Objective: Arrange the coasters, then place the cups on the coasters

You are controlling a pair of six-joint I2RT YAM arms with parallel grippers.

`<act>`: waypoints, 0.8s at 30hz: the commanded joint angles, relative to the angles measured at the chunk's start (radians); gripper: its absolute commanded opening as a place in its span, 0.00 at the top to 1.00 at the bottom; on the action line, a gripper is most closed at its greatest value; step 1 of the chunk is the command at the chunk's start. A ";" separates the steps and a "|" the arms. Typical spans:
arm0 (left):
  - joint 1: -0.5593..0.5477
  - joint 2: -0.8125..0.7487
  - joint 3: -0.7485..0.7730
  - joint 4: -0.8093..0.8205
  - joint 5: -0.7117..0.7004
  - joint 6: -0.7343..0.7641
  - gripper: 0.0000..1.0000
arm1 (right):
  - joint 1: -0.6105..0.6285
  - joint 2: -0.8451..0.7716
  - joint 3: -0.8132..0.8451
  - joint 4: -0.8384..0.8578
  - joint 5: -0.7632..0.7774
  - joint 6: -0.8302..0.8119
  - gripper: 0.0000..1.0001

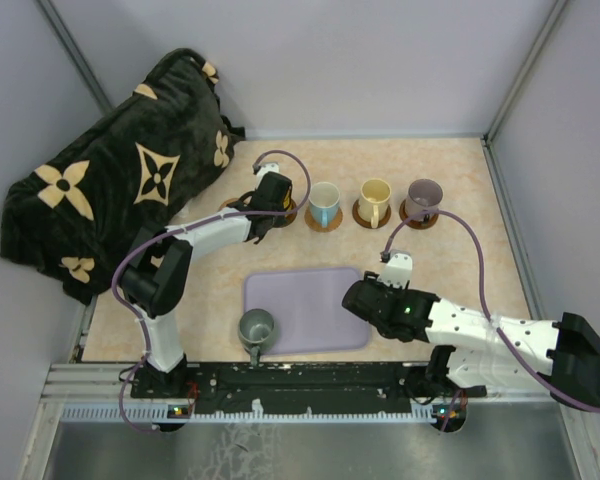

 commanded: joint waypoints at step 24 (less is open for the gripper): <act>-0.032 -0.002 -0.036 -0.035 -0.041 -0.003 0.51 | -0.003 -0.007 0.018 0.034 0.028 -0.003 0.50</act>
